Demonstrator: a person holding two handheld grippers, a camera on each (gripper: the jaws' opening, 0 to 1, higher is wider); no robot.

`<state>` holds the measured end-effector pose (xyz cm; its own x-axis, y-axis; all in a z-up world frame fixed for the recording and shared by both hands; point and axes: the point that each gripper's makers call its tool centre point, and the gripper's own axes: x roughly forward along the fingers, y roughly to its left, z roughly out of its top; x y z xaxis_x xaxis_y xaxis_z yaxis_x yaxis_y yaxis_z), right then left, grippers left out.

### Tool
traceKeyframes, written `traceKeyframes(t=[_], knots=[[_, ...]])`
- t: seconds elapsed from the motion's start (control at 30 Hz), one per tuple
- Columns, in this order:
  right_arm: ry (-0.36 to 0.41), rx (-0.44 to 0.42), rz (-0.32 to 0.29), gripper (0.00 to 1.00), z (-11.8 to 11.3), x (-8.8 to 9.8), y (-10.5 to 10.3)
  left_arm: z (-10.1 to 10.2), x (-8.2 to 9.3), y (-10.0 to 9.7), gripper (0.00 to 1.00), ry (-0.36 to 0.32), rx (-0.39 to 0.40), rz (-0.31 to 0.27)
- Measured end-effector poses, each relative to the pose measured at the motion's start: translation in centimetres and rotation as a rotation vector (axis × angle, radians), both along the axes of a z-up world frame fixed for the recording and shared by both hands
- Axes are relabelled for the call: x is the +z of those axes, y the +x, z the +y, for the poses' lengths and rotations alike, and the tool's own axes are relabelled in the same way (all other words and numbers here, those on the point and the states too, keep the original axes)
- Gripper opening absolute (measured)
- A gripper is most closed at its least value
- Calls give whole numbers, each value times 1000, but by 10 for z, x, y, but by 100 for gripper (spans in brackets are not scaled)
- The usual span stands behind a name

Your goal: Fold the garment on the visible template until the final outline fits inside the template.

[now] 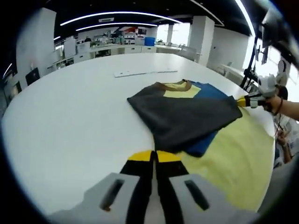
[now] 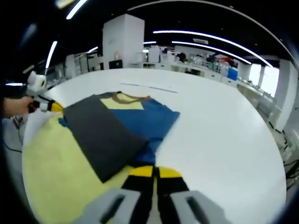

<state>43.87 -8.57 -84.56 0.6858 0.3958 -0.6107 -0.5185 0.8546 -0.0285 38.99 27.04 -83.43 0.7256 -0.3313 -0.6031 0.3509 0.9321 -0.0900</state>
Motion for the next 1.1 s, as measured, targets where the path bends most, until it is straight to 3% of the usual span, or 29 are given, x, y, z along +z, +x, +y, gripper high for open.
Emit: traceKeyframes(t=[0.3,0.33,0.57,0.67,0.73,0.8,0.9,1.0,1.1], knots=[[-22,-3,8,0,-2,0,-3,0,-3,4,0,53,0,-1],[-19,-5,9,0,-3,0,-3,1,-3,4,0,82,-12,-11],[-4,-19,12,1,-4,1,-2,1,-3,4,0,96,-22,-23],[25,-32,0,15,-5,8,-3,3,3,4,5,88,-26,-41],[41,-14,-1,25,-2,12,-6,6,8,5,19,82,-25,-76],[60,36,-11,40,4,19,-10,10,11,4,30,75,-26,-79],[42,97,6,67,10,17,-20,7,20,-3,39,62,-55,-92],[46,146,26,81,16,22,-35,-2,32,-14,50,53,-91,-109],[48,197,39,91,23,26,-50,-2,30,-20,62,32,-118,-109]])
